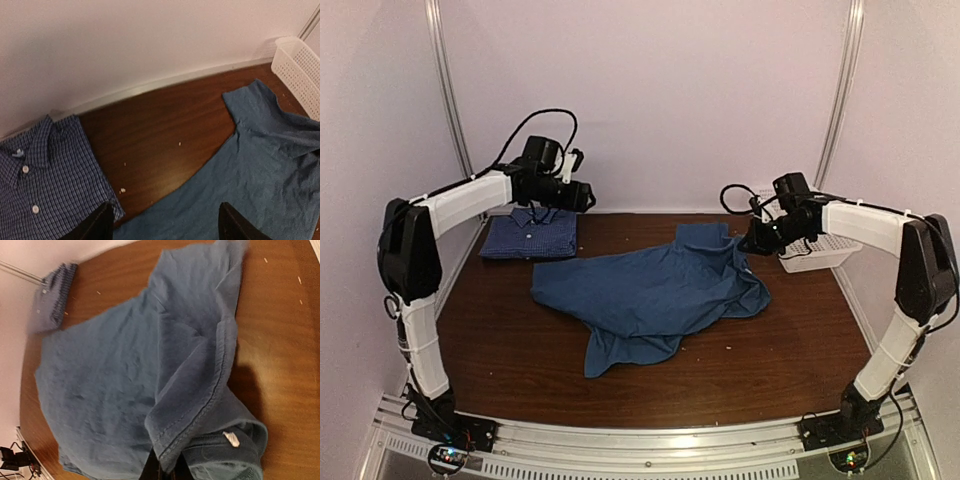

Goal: Fold and stack the mixed laundry pile
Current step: Flatten out the crumpled T-shirt at the center of the board.

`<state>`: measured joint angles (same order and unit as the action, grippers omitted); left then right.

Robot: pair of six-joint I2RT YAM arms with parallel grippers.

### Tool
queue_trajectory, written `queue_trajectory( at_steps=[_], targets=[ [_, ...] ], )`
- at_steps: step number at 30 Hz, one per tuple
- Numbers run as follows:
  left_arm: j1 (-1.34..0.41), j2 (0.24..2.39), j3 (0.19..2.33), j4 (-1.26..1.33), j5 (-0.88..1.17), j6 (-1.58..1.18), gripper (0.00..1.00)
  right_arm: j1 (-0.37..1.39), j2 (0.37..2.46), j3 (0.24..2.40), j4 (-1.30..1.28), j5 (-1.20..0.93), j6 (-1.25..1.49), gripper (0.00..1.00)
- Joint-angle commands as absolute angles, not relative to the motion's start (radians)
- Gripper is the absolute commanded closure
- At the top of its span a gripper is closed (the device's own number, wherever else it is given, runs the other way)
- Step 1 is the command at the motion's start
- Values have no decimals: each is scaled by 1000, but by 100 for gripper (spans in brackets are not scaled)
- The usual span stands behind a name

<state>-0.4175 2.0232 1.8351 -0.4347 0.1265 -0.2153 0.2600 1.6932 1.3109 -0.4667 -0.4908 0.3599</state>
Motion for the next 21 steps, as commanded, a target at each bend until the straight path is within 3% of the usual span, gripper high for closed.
queue_trajectory(
  at_steps=[1,6,12,16,21],
  targets=[
    [-495,1730,1482,-422,38,-184,27,264,1654,1263,-510,-318,296,100],
    [-647,1451,1040,-339,83,-177,32,264,1654,1283,-518,-318,293,100],
    [-832,1324,820,-364,78,-333,34,265,1654,1324,-542,-341,286,100],
    [-959,1373,778,-360,-12,-409,32,265,1646,1318,-548,-339,286,100],
    [-1075,1566,871,-405,-111,-373,30,266,1648,1315,-551,-357,283,100]
  ],
)
